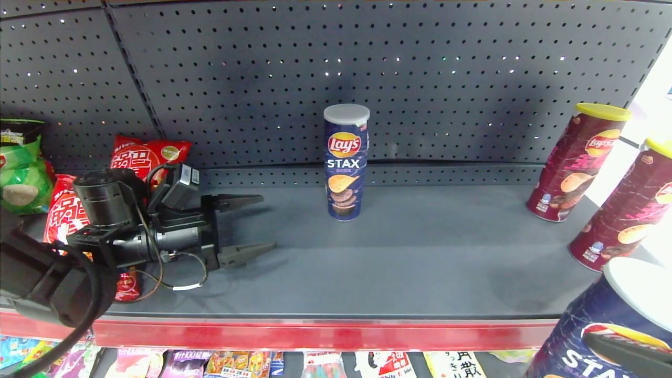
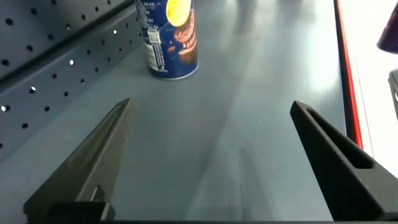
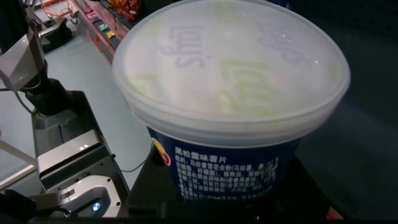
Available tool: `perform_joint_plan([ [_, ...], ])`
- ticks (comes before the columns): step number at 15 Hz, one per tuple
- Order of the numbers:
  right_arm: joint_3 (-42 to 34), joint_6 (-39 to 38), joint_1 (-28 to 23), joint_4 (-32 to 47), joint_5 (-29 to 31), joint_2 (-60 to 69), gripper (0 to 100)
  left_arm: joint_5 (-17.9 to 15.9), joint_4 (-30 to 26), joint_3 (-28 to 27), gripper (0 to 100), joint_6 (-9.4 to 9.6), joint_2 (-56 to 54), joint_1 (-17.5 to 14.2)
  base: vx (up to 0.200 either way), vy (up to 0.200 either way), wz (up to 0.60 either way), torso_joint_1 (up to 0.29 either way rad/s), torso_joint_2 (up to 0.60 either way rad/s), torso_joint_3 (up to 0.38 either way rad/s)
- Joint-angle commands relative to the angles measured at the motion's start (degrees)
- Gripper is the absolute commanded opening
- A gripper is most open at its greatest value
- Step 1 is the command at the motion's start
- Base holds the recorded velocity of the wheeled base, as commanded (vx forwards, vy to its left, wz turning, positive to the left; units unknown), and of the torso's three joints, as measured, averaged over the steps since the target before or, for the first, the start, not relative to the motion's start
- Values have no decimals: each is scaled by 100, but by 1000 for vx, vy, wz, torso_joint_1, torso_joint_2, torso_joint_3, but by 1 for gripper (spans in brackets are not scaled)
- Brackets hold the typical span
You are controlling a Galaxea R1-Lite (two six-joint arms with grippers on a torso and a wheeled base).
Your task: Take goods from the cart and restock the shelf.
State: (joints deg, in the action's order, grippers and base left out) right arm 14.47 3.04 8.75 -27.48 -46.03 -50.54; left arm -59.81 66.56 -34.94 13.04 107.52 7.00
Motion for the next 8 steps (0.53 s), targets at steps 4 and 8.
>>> perform_joint_plan([
  [4,-58,4,4,-3,-2,97,0,39,-3,470,100,-48,-574,-14,0,0,0,0,0,0],
  [8,-58,4,4,-3,-2,80,0,145,-3,1217,100,-83,-1365,-190,0,0,0,0,0,0],
])
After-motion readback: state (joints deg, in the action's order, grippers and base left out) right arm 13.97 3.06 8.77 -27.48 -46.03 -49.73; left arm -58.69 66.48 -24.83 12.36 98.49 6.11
